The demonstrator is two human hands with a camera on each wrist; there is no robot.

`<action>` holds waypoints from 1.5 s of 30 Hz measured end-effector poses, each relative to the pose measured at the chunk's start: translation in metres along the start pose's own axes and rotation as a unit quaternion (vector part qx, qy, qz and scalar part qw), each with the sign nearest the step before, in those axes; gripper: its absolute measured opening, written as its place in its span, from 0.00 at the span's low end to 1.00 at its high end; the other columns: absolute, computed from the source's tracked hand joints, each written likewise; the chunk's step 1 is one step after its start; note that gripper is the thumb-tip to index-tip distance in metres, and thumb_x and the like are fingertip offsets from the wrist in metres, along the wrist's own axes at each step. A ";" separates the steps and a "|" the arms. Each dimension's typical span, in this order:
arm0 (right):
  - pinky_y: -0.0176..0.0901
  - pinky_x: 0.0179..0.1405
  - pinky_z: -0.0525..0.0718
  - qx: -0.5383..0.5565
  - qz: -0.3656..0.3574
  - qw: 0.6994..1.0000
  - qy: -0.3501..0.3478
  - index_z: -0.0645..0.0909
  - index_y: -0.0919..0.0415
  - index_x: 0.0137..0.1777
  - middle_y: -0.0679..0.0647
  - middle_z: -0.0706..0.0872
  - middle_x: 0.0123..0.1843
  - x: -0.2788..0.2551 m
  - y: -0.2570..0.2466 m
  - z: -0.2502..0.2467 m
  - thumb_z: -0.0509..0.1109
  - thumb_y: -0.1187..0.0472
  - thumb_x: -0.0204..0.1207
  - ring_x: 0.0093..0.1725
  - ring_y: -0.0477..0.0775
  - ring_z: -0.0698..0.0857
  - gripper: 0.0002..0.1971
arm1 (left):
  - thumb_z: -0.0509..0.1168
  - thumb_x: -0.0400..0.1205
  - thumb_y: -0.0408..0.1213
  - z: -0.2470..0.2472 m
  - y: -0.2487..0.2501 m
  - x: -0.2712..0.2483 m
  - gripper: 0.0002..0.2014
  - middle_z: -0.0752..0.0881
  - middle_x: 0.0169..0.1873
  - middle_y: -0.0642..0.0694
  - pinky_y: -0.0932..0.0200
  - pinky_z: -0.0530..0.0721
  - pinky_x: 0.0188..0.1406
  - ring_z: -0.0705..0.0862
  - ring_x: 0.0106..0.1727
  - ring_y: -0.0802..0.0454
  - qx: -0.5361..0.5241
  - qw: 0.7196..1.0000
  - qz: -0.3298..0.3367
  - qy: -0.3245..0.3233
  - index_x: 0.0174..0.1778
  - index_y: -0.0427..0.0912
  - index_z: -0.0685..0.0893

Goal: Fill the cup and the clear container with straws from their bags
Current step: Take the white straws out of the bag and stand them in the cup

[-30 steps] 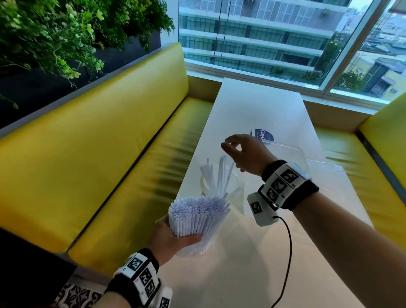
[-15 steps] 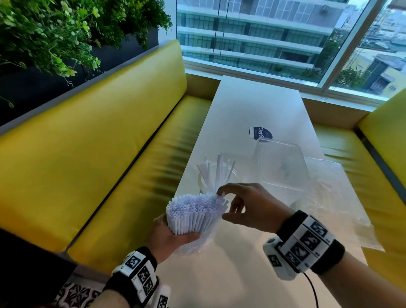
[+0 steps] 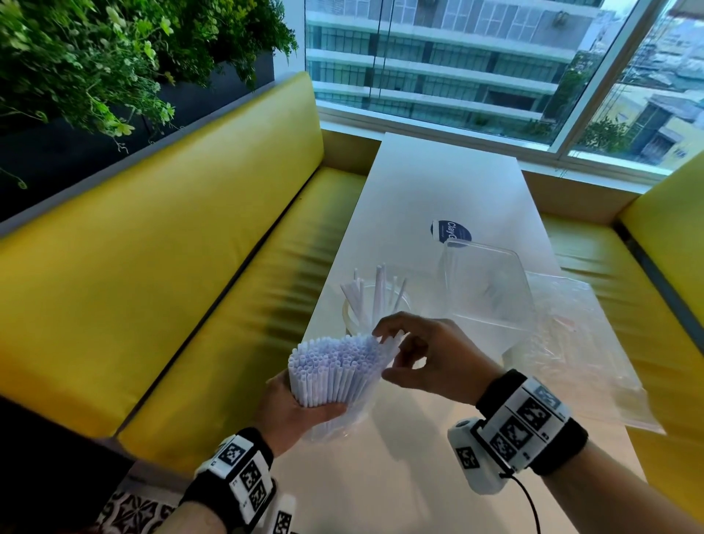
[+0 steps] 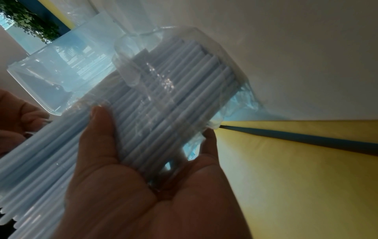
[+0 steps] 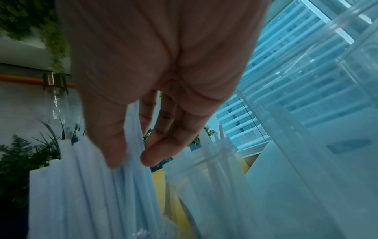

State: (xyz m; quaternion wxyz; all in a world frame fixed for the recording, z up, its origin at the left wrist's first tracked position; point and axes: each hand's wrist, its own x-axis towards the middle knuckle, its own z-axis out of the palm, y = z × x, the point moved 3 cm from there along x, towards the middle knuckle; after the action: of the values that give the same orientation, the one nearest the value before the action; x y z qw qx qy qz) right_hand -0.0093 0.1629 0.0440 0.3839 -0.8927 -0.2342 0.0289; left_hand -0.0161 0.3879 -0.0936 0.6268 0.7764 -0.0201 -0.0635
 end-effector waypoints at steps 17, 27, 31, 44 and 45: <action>0.56 0.41 0.89 0.063 -0.011 0.998 0.025 0.90 0.54 0.52 0.46 0.91 0.45 0.006 0.000 -0.003 0.83 0.61 0.69 0.37 0.54 0.89 0.12 | 0.88 0.57 0.37 0.000 0.001 -0.001 0.28 0.90 0.47 0.65 0.70 0.87 0.36 0.90 0.46 0.62 0.020 1.000 0.007 0.009 0.50 0.53 0.84; 0.45 0.38 0.87 0.158 0.030 0.986 0.038 0.90 0.51 0.51 0.49 0.89 0.49 0.005 -0.004 0.006 0.86 0.59 0.65 0.41 0.58 0.88 0.15 | 0.87 0.58 0.33 0.002 0.000 -0.001 0.26 0.91 0.44 0.62 0.67 0.88 0.36 0.91 0.44 0.59 0.010 1.000 0.005 0.006 0.48 0.50 0.86; 0.27 0.41 0.82 0.115 0.002 0.988 0.102 0.90 0.57 0.45 0.52 0.89 0.45 0.007 -0.013 0.006 0.85 0.62 0.66 0.41 0.42 0.89 0.09 | 0.89 0.53 0.41 0.001 0.001 -0.001 0.28 0.91 0.44 0.65 0.68 0.87 0.36 0.90 0.44 0.62 0.006 1.000 0.011 0.007 0.47 0.52 0.85; 0.37 0.33 0.79 0.018 -0.051 0.987 0.153 0.82 0.54 0.31 0.42 0.81 0.30 0.022 -0.015 0.005 0.78 0.52 0.70 0.30 0.43 0.82 0.12 | 0.87 0.52 0.49 0.000 0.002 -0.001 0.32 0.89 0.48 0.67 0.72 0.86 0.38 0.89 0.47 0.64 0.014 1.000 0.023 0.013 0.51 0.55 0.83; 0.38 0.31 0.79 0.010 -0.052 0.986 0.159 0.81 0.54 0.30 0.43 0.81 0.29 0.025 -0.019 -0.002 0.77 0.51 0.70 0.29 0.43 0.82 0.13 | 0.88 0.54 0.45 0.001 0.002 -0.001 0.31 0.89 0.48 0.67 0.71 0.87 0.38 0.89 0.47 0.64 0.017 0.999 0.025 0.012 0.51 0.55 0.83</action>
State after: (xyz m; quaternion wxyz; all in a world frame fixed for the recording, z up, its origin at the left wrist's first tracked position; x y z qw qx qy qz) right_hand 0.0056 0.1837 0.0619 0.4262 -0.8688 -0.2156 -0.1308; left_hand -0.0174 0.3871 -0.0915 0.6150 0.7869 -0.0328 -0.0384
